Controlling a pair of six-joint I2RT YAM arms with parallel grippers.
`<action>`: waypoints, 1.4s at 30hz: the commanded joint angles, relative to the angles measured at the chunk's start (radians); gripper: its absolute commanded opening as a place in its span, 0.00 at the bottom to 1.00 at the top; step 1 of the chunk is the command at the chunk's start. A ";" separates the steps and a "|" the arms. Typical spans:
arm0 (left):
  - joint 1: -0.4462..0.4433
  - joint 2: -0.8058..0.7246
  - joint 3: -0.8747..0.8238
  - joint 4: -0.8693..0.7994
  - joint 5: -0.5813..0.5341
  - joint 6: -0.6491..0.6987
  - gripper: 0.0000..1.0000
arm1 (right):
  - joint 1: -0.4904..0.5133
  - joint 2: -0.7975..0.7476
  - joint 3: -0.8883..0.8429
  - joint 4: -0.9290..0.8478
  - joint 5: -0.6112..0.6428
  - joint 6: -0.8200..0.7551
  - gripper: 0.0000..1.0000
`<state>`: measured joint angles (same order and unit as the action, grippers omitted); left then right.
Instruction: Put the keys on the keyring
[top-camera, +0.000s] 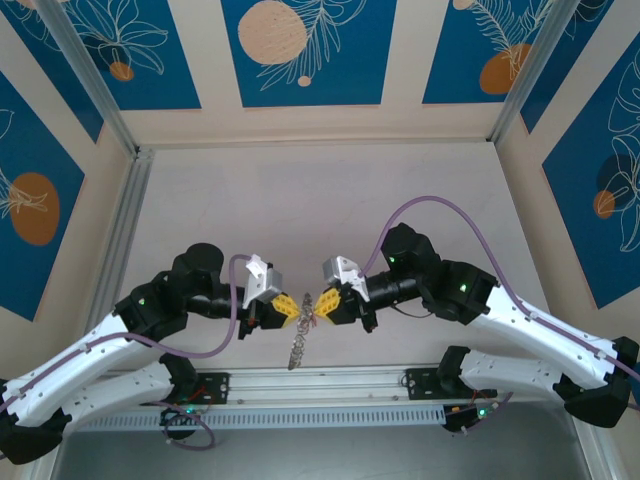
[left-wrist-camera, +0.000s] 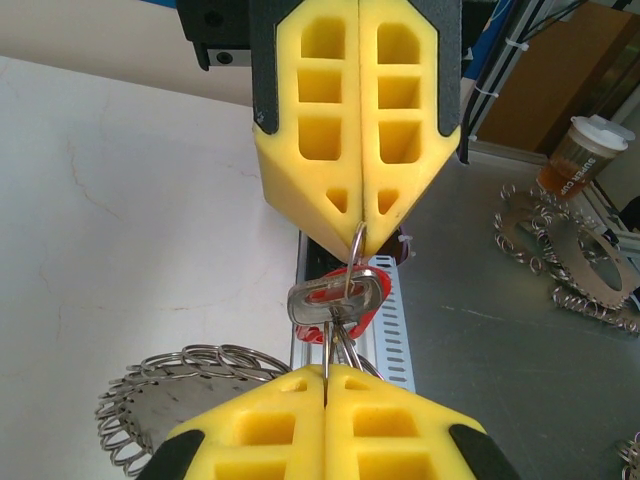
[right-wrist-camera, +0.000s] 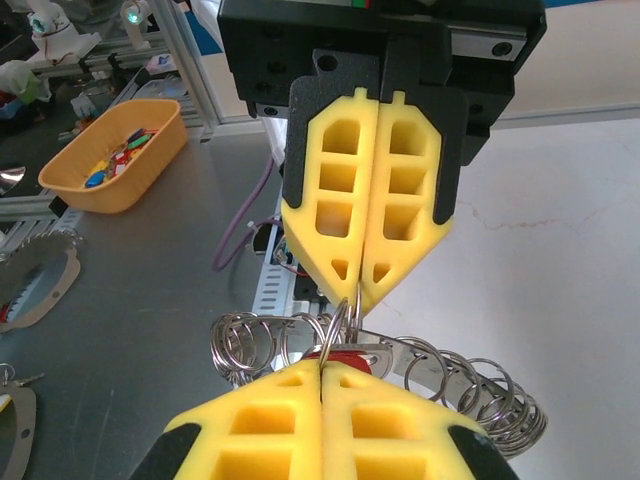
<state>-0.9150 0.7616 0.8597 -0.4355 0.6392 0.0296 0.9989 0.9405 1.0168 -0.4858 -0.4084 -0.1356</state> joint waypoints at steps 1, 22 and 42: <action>-0.016 -0.002 0.021 0.033 0.014 0.012 0.00 | -0.003 0.005 -0.021 0.001 -0.034 -0.016 0.00; -0.017 0.000 0.025 0.028 0.020 0.013 0.00 | -0.015 -0.009 -0.037 0.038 -0.034 -0.010 0.00; -0.019 0.003 0.022 0.034 0.017 0.013 0.00 | -0.019 0.005 -0.048 0.047 -0.041 -0.015 0.00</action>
<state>-0.9169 0.7681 0.8597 -0.4351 0.6392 0.0296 0.9813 0.9463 0.9829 -0.4553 -0.4252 -0.1352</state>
